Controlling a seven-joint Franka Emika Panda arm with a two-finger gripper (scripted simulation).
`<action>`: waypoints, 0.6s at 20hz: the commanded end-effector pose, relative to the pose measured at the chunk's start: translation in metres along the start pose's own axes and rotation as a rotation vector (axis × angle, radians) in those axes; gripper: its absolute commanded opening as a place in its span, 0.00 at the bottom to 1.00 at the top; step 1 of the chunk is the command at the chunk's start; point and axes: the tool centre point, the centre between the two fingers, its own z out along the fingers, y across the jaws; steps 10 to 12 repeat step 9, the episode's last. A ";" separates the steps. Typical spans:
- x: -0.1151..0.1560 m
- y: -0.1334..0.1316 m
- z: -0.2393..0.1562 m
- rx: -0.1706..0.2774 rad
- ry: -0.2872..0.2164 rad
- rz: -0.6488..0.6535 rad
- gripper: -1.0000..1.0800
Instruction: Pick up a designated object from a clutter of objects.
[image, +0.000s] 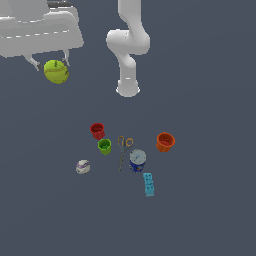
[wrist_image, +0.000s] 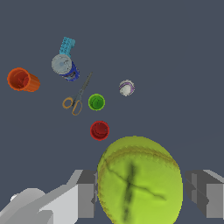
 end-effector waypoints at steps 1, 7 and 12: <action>0.003 0.000 -0.005 -0.001 0.001 0.000 0.00; 0.012 -0.002 -0.016 -0.001 0.002 -0.001 0.00; 0.013 -0.002 -0.017 -0.001 0.002 -0.001 0.00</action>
